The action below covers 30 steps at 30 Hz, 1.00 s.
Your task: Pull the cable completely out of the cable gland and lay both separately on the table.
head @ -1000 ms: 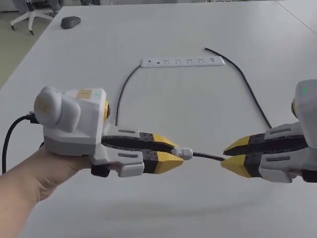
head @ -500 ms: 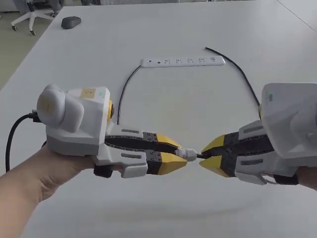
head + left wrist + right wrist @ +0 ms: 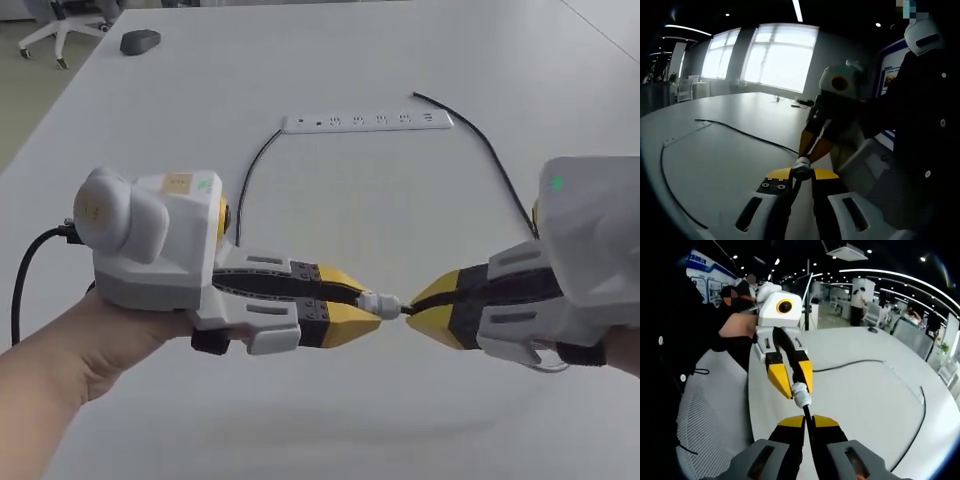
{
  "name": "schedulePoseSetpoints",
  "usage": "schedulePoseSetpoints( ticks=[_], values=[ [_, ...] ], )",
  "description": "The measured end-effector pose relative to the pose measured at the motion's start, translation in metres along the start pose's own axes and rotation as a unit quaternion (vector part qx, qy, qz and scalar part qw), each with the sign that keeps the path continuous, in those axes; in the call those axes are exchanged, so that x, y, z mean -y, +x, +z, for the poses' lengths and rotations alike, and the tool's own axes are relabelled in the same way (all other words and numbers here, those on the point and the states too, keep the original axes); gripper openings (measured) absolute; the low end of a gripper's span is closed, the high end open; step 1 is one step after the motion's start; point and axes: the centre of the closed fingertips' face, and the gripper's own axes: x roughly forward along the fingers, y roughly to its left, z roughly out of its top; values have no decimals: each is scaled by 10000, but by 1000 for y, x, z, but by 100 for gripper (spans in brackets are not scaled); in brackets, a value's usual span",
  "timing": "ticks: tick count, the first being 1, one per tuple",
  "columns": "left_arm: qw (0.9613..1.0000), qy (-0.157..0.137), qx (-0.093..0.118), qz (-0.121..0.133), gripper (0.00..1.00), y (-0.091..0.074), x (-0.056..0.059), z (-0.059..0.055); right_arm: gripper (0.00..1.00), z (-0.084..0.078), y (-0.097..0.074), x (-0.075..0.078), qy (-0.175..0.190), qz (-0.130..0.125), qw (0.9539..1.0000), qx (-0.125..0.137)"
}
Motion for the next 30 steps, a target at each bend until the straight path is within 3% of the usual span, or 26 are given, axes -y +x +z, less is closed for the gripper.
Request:
schedulePoseSetpoints(
  ticks=[14,30],
  values=[
    [9999,-16,-9,105,15,-6,-7,0,0,-20,-10,15,457,-288,9984,-159],
    [10000,5,-28,90,15,-6,-6,0,0,-53,-30,33,962,-716,9920,-401]
  ],
)
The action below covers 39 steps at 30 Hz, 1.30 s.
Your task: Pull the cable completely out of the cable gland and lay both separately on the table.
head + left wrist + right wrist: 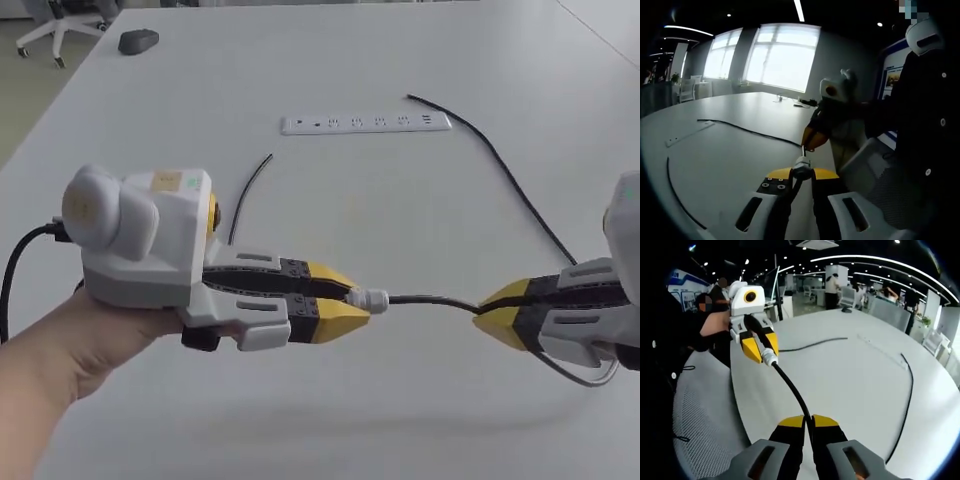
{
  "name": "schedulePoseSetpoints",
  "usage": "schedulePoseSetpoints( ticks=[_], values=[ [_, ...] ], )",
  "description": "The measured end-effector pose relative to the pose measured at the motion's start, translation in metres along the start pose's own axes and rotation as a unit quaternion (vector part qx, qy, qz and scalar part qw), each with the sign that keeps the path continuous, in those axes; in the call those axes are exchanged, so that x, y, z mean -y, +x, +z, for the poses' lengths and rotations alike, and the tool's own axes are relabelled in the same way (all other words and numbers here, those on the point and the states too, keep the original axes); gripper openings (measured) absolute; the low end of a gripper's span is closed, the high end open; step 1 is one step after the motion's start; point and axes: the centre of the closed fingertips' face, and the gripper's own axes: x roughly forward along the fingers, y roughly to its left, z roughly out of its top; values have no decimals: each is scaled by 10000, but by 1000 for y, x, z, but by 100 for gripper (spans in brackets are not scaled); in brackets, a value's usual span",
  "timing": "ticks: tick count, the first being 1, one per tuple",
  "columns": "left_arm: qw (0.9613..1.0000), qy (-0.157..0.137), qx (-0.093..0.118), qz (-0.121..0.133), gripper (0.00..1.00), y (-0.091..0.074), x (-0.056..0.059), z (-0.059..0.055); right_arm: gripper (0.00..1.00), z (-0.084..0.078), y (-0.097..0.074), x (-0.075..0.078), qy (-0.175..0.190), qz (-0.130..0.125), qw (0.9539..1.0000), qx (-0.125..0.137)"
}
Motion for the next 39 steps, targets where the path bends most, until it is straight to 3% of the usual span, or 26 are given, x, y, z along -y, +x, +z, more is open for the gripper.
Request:
schedulePoseSetpoints(
  ticks=[15,22,29,31,34,35,36,39],
  values=[
    [10000,9,-56,40,15,-1,0,-3,0,-35,-2,19,544,-317,9975,-335],
    [10000,-25,-62,47,15,-2,-1,-4,0,-51,-7,26,558,-429,9963,-492],
    [10000,-17,-62,49,15,0,-1,-4,0,-52,-6,25,543,-376,9963,-551],
    [10000,-18,-43,62,15,-1,-2,-3,2,-49,-7,26,376,-387,9973,-497],
    [9999,-1,-41,104,15,-2,-4,-3,19,-41,-8,24,323,-377,9980,-387],
    [9999,1,-59,103,15,-2,-4,-4,19,-39,-9,21,307,-321,9983,-367],
    [9999,13,-75,106,15,-1,-4,-5,17,-35,-9,18,230,-243,9989,-322],
    [9999,5,-61,90,15,0,-4,-4,18,-8,-9,3,143,8,9998,129]
  ],
)
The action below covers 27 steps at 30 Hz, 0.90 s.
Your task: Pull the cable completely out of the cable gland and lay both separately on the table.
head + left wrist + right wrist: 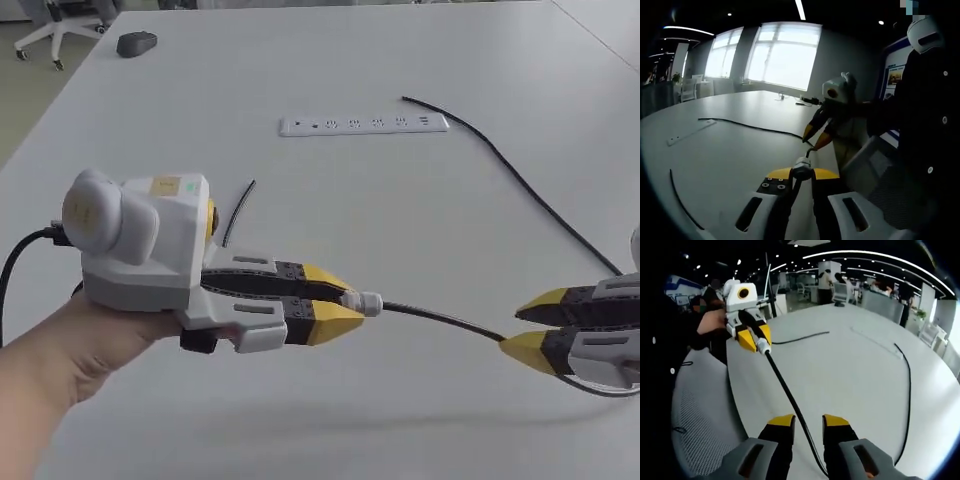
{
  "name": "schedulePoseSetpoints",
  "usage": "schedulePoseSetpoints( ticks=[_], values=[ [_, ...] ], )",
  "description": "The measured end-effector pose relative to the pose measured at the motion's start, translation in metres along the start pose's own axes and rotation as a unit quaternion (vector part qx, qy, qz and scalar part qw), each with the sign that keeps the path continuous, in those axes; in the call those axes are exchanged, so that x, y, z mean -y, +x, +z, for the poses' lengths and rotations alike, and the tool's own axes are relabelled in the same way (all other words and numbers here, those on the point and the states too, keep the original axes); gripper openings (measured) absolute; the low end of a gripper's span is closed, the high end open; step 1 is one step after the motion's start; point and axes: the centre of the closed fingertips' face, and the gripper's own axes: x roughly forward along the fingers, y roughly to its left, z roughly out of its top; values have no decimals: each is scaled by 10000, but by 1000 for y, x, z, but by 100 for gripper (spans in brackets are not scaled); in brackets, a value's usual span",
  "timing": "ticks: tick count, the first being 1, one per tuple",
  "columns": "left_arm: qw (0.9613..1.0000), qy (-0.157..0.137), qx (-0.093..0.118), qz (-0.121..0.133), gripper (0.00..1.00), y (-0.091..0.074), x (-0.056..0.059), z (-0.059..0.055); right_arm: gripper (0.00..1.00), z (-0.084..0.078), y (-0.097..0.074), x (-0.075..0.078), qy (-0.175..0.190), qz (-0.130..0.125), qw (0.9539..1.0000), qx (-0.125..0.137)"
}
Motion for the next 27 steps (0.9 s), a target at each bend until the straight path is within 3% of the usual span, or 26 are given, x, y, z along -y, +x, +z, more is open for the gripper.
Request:
schedulePoseSetpoints(
  ticks=[2,6,7,11,13,17,21,27],
  values=[
    [10000,-3,3,-10,15,1,0,0,18,17,0,-10,-131,129,9996,218],
    [10000,-18,-1,-29,15,2,1,0,19,36,3,-21,-345,152,9987,334],
    [10000,-10,-1,-34,15,3,1,1,17,45,5,-31,-511,351,9969,488],
    [10000,-24,-14,-72,15,4,3,0,13,57,13,-45,-844,437,9939,561],
    [10000,-33,-7,-80,15,5,3,0,11,61,17,-53,-1077,583,9908,576],
    [9999,-39,12,-110,15,6,3,2,10,55,29,-53,-1322,532,9893,311],
    [9999,-20,-15,-131,15,7,5,0,5,56,34,-56,-1618,537,9849,285],
    [9999,-47,23,-121,15,7,3,1,0,57,37,-53,-1651,552,9844,262]
  ],
)
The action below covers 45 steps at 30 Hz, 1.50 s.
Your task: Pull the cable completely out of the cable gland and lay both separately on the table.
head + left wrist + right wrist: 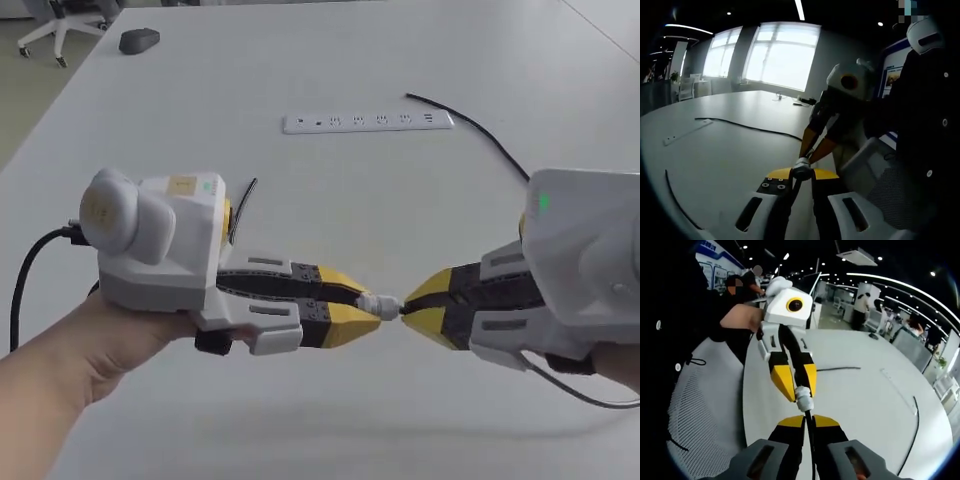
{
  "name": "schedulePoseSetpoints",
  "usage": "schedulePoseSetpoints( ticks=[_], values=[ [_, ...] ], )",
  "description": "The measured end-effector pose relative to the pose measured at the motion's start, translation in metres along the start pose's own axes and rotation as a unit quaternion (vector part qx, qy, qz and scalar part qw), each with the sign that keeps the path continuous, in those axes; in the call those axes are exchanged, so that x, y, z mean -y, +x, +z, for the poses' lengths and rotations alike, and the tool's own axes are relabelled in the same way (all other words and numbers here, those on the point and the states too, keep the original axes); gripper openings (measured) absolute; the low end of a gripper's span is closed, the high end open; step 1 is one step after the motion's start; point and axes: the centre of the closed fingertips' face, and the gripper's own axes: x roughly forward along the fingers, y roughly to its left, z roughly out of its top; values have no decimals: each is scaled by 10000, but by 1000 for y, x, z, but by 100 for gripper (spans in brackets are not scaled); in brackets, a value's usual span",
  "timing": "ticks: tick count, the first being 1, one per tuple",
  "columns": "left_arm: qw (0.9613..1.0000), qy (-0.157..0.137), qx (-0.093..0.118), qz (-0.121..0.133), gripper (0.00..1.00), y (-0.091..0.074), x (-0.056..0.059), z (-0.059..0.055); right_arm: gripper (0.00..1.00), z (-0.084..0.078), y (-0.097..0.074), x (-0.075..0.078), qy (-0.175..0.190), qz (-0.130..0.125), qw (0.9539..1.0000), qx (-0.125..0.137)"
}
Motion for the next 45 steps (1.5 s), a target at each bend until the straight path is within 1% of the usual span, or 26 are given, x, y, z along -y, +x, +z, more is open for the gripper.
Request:
schedulePoseSetpoints(
  ticks=[3,9,10,12,14,16,17,19,21,22,23,25,26,28,32,37,39,40,41,44,45],
  values=[
    [10000,0,8,-15,15,0,0,0,0,0,-1,0,90,8,10000,6],
    [10000,11,34,-29,15,1,2,1,0,-1,-3,1,393,-41,9992,26],
    [10000,18,33,-16,15,0,2,1,0,-3,-4,2,487,-84,9988,-4],
    [10000,23,35,14,15,-1,1,1,0,-6,-5,3,522,-129,9985,-37],
    [10000,-6,45,51,15,-2,0,1,0,-11,-7,6,624,-190,9978,-89],
    [10000,24,25,71,15,-4,0,0,0,-17,-9,7,734,-207,9970,-141],
    [10000,30,29,83,15,-4,0,1,0,-20,-11,9,779,-260,9965,-158],
    [9999,19,36,93,15,-6,-1,1,0,-23,-12,10,827,-279,9960,-209],
    [9999,26,45,111,15,-7,-1,2,0,-30,-16,13,898,-371,9950,-242],
    [9999,31,42,121,15,-8,-1,1,0,-34,-17,14,920,-398,9945,-290],
    [9999,28,39,129,15,-8,-1,1,0,-40,-19,18,976,-487,9933,-384],
    [9999,0,53,142,15,-10,-2,2,0,-48,-22,20,989,-546,9926,-452],
    [9998,31,50,167,15,-11,-3,2,0,-54,-26,23,1031,-610,9915,-503],
    [9998,49,49,180,15,-12,-4,2,0,-62,-31,27,1170,-670,9895,-524],
    [9998,59,48,189,15,-12,-5,2,0,-76,-39,33,1323,-802,9860,-621],
    [9998,59,43,186,15,-11,-5,2,0,-92,-44,37,1494,-885,9821,-733],
    [9998,61,28,183,15,-11,-5,2,0,-101,-45,37,1557,-909,9801,-835],
    [9998,57,23,186,15,-11,-5,1,0,-102,-45,37,1559,-916,9799,-845],
    [9998,44,22,187,15,-11,-5,1,0,-108,-46,37,1607,-933,9784,-903],
    [9998,2,41,211,15,-11,-5,1,0,-115,-45,36,1673,-916,9769,-961],
    [9998,0,44,215,15,-11,-5,2,0,-118,-44,34,1775,-866,9754,-983]
  ],
)
